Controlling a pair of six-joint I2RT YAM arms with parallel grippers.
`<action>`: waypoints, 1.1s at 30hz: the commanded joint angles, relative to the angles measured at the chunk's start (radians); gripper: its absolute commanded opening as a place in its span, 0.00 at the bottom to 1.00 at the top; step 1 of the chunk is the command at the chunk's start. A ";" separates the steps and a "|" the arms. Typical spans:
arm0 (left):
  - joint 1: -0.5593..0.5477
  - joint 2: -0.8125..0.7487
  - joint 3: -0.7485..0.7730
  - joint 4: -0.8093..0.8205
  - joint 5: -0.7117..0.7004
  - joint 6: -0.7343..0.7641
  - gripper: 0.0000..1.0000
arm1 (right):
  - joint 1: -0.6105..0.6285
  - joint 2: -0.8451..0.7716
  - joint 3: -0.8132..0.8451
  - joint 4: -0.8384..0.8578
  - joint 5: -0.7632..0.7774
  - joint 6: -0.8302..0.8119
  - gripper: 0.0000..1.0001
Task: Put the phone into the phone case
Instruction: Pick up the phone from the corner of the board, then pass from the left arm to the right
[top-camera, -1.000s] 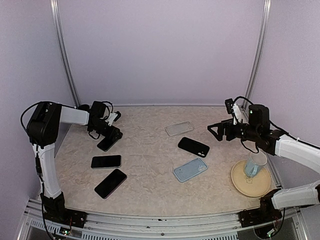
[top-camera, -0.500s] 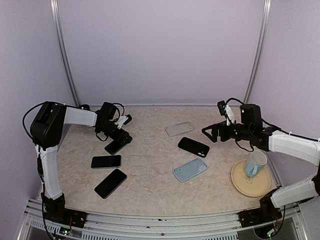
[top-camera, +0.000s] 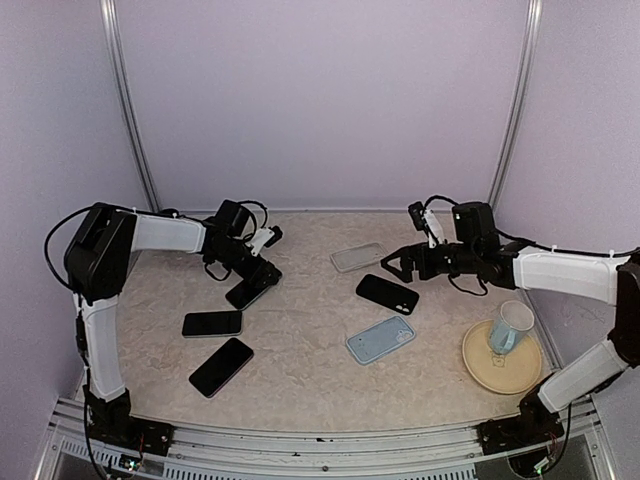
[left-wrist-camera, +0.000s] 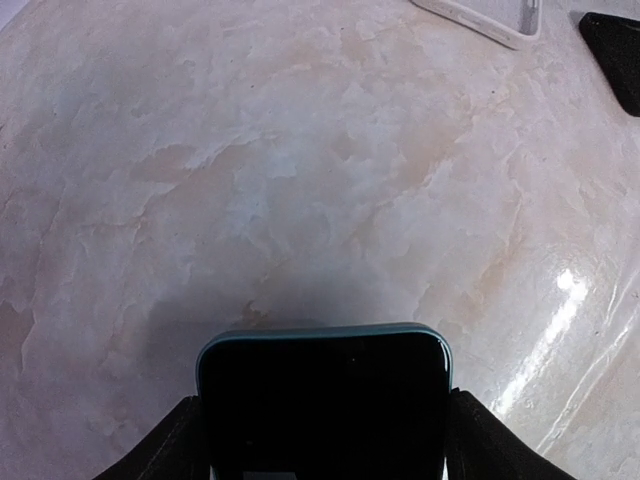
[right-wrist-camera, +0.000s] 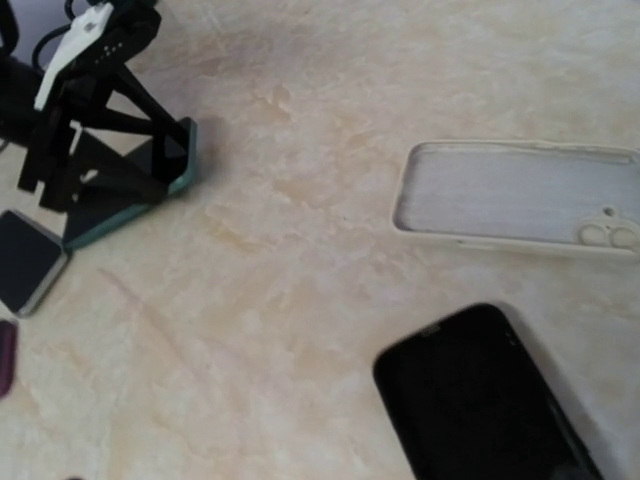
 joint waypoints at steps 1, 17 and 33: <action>-0.031 -0.073 0.017 0.056 0.015 -0.017 0.00 | 0.012 0.072 0.097 -0.041 -0.052 0.049 1.00; -0.197 -0.182 -0.124 0.234 -0.020 -0.077 0.00 | 0.014 0.264 0.219 -0.068 -0.190 0.218 0.91; -0.392 -0.222 -0.137 0.267 -0.116 -0.061 0.00 | 0.060 0.388 0.289 -0.060 -0.259 0.282 0.84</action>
